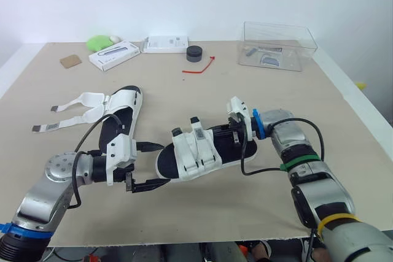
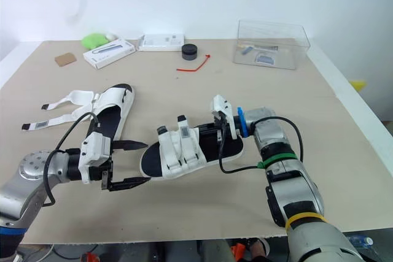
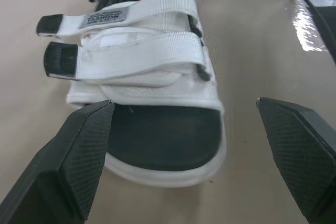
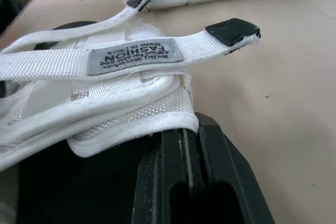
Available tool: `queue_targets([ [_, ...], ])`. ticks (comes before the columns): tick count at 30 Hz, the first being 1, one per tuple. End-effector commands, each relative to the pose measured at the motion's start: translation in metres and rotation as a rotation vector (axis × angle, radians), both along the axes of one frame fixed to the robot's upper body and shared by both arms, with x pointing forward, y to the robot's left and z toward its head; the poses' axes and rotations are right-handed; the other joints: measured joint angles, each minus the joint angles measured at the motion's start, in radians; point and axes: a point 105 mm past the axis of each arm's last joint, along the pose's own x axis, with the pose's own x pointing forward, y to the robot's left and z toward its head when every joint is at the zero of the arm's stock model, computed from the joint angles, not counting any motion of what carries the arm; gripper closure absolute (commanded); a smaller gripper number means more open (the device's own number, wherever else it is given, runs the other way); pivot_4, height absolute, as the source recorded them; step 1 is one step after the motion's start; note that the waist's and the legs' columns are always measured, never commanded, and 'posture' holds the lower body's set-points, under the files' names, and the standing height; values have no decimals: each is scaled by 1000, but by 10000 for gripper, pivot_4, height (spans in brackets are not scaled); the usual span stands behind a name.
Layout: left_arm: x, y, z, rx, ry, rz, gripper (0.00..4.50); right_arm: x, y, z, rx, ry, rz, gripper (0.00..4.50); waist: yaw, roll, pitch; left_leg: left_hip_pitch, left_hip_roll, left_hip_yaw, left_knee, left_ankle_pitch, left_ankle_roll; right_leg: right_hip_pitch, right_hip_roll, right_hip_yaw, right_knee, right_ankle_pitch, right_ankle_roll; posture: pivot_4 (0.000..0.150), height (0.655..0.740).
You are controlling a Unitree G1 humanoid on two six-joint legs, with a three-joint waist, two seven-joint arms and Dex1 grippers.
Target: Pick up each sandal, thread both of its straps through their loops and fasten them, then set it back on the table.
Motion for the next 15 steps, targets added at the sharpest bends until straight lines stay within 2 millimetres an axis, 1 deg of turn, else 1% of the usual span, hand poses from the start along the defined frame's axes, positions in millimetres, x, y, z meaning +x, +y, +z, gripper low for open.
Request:
queue_targets([
  [1,7,0,11,-19,-59,29,0,12,-11,39,162,-66,-183,44085,0,0,0,0,0,0,0,0,0,0,0,0,0,0,0,1500,7400],
  [3,13,-4,15,-41,-72,46,0,26,-32,57,265,-83,-431,44085,1,0,0,0,0,0,0,0,-1,0,0,0,0,0,0,1500,7400],
  [4,15,-5,16,-47,-76,50,0,30,-40,62,296,-87,-517,44085,1,0,0,-1,0,0,0,0,-2,0,0,0,0,0,0,1500,7400],
  [5,18,-7,18,-55,-85,61,0,34,-51,68,345,-92,-644,44085,1,0,0,-1,0,0,0,0,-2,0,0,0,0,0,0,1500,7400],
  [7,23,-10,21,-89,-82,85,0,35,-74,72,415,-136,-922,44085,1,0,0,-2,0,-1,0,0,-4,-1,0,0,1,0,1,1500,7400],
  [8,25,-11,21,-96,-83,89,0,35,-88,71,436,-145,-1067,44085,1,0,0,-2,0,-1,0,0,-5,-1,0,0,1,0,1,1500,7400],
  [10,26,-15,21,-102,-89,89,0,29,-121,58,463,-105,-1398,44085,1,0,0,-2,1,-2,0,0,-8,-1,1,-1,1,0,1,1500,7400],
  [11,27,-17,22,-110,-91,87,0,22,-132,50,472,-73,-1524,44085,1,0,0,-2,0,-2,-1,0,-11,-2,1,0,1,0,1,1500,7400],
  [12,27,-21,23,-120,-91,83,0,15,-138,43,462,-58,-1598,44085,1,0,0,-3,0,-1,0,0,-12,-3,1,0,2,0,1,1500,7400],
  [13,27,-23,23,-127,-90,81,0,10,-139,40,454,-52,-1633,44085,2,0,-1,-3,0,-1,0,0,-13,-3,0,1,2,-1,1,1500,7400],
  [15,27,-26,22,-133,-86,73,0,7,-137,33,406,-64,-1660,44085,1,0,0,-5,-1,0,0,0,-14,-4,-1,1,2,-1,2,1500,7400],
])
